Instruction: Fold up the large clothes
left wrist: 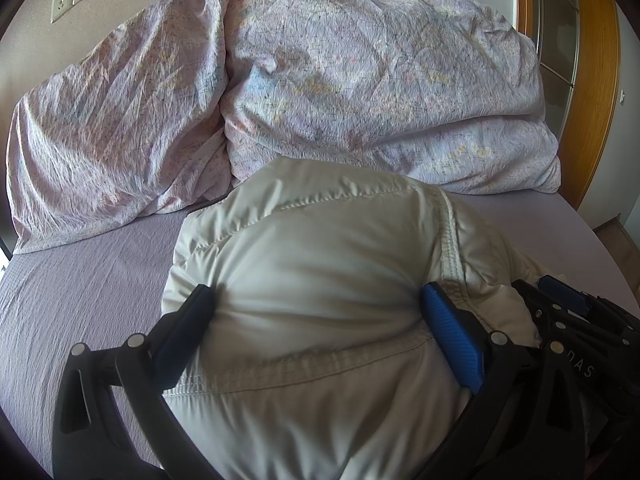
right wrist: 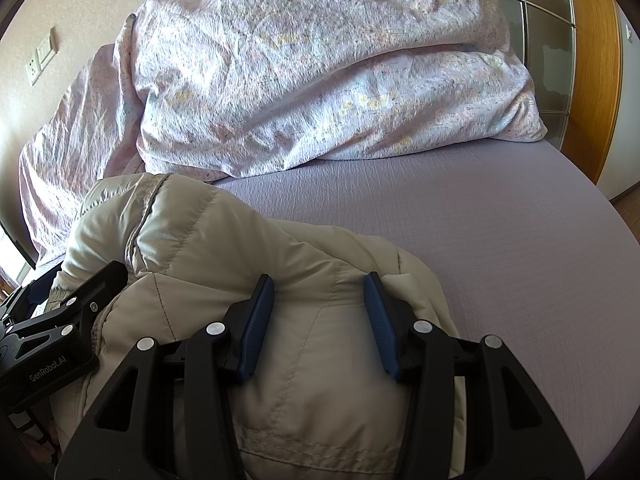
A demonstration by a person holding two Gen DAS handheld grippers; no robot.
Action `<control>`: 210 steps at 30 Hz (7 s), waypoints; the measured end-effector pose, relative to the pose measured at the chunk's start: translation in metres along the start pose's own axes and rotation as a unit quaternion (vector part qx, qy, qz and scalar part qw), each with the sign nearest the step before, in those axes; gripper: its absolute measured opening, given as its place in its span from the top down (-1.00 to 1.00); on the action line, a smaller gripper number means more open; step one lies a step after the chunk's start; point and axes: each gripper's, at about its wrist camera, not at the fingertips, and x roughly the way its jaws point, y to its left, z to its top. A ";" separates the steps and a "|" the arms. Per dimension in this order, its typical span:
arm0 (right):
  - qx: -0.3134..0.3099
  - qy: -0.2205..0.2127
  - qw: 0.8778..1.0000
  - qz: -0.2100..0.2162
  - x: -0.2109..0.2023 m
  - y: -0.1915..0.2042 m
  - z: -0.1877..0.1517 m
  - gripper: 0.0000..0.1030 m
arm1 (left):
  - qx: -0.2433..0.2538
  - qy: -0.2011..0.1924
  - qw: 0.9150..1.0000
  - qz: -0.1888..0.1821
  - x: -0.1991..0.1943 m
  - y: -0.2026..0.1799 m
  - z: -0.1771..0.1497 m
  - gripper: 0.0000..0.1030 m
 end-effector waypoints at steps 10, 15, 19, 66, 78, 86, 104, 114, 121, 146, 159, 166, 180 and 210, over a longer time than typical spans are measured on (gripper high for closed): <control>0.003 0.002 1.000 0.000 0.003 -0.001 0.004 0.05 | 0.002 0.002 1.000 0.003 0.001 0.000 0.001 -0.97; -0.010 0.016 1.000 -0.018 0.004 0.005 0.005 0.05 | 0.007 0.007 1.000 0.008 0.001 0.000 0.004 -0.97; -0.031 0.042 0.998 -0.042 0.003 0.013 0.010 0.04 | 0.015 0.017 1.000 0.011 -0.002 0.000 0.008 -0.97; 0.108 0.180 0.975 0.072 -0.047 -0.056 0.024 -0.87 | -0.012 0.093 0.994 -0.063 -0.057 0.067 0.004 -0.96; 0.240 0.297 0.900 0.212 -0.002 -0.085 -0.005 -0.97 | -0.050 0.133 0.983 -0.118 -0.055 0.090 -0.008 -0.96; 0.235 0.314 0.889 0.236 0.017 -0.065 -0.006 -0.97 | -0.056 0.148 0.977 -0.145 -0.053 0.098 -0.010 -0.96; 0.239 0.248 0.887 0.309 -0.008 -0.069 -0.016 -0.30 | -0.140 0.191 0.944 -0.232 -0.024 0.116 -0.025 -0.97; 0.253 0.235 0.881 0.324 -0.010 -0.076 -0.020 -0.25 | -0.238 0.216 0.901 -0.291 -0.011 0.126 -0.042 -0.68; 0.261 0.214 0.864 0.375 -0.012 -0.055 -0.013 -0.13 | -0.246 0.210 0.902 -0.285 -0.022 0.147 -0.027 -0.53; 0.167 0.246 0.889 0.350 0.054 0.080 0.041 -0.10 | -0.299 0.144 0.924 -0.191 -0.009 0.281 0.005 -0.54; 0.090 0.207 0.949 0.218 0.004 0.051 0.067 -0.64 | -0.228 0.090 0.967 -0.076 -0.035 0.281 0.029 -0.80; -0.005 0.090 0.985 0.146 -0.049 0.076 0.100 -0.58 | -0.179 0.046 0.981 -0.051 -0.055 0.242 0.051 -0.87; -0.141 0.091 0.980 0.107 -0.006 0.142 0.064 -0.06 | -0.071 0.028 0.997 0.020 -0.024 0.190 0.047 -0.94; -0.116 0.053 0.987 0.102 0.029 0.154 0.039 -0.10 | -0.076 0.009 0.996 0.034 0.006 0.200 0.036 -0.97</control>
